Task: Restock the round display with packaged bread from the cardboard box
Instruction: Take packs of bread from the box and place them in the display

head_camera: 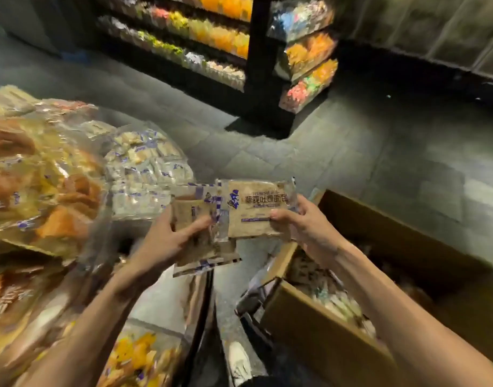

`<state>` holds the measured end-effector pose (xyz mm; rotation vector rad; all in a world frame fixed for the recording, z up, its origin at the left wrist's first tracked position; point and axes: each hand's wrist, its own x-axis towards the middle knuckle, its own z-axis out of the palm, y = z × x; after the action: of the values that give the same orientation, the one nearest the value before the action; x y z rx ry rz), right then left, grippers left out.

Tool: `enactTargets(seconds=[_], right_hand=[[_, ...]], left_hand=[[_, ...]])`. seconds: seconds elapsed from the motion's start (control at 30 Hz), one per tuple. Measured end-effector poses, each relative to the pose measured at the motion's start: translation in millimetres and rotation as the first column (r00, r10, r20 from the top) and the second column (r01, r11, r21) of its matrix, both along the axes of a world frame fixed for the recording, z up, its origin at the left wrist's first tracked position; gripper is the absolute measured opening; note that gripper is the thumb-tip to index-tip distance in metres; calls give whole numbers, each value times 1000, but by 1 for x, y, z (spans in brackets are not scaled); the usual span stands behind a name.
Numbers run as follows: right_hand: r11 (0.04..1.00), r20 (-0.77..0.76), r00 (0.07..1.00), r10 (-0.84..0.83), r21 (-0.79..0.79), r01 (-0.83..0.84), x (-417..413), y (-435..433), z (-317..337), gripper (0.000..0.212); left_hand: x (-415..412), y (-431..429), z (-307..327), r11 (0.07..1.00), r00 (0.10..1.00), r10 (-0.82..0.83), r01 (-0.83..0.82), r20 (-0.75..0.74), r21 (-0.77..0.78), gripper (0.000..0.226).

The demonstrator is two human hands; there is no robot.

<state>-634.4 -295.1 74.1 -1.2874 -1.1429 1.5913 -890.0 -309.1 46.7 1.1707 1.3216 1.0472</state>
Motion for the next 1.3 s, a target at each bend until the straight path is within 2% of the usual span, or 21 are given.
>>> enactTargets(seconds=[0.13, 0.27, 0.5, 0.73, 0.87, 0.97, 1.13, 1.2, 1.3], right_hand=[[977, 93, 973, -209, -13, 212, 103, -40, 11, 36], [935, 199, 917, -347, -4, 354, 194, -68, 19, 38], [948, 321, 895, -310, 36, 315, 370, -99, 3, 43], [974, 304, 929, -212, -18, 228, 533, -94, -30, 49], [983, 296, 939, -173, -12, 185, 577, -86, -35, 46], [989, 302, 943, -144, 6, 149, 598, -78, -57, 54], [997, 374, 924, 77, -12, -78, 624, -35, -88, 46], [981, 398, 900, 178, 4, -196, 635, -5, -102, 37], [935, 438, 852, 286, 68, -349, 653, 34, -117, 39]], left_hand=[[104, 15, 8, 962, 963, -262, 266, -57, 63, 22], [192, 17, 17, 883, 883, -455, 464, -111, 70, 31], [354, 0, -1, 817, 811, -570, 577, -135, 17, 33], [514, -24, -13, 880, 875, -473, 465, -98, -100, 37], [553, -29, -18, 905, 879, -426, 413, -215, -107, 34], [573, -27, -29, 901, 824, -428, 420, -371, -107, 30], [604, -30, -43, 947, 802, -319, 286, -505, -144, 32], [618, -25, -52, 966, 799, -255, 195, -544, -167, 34], [646, -20, -57, 987, 785, -128, 41, -606, -155, 35]])
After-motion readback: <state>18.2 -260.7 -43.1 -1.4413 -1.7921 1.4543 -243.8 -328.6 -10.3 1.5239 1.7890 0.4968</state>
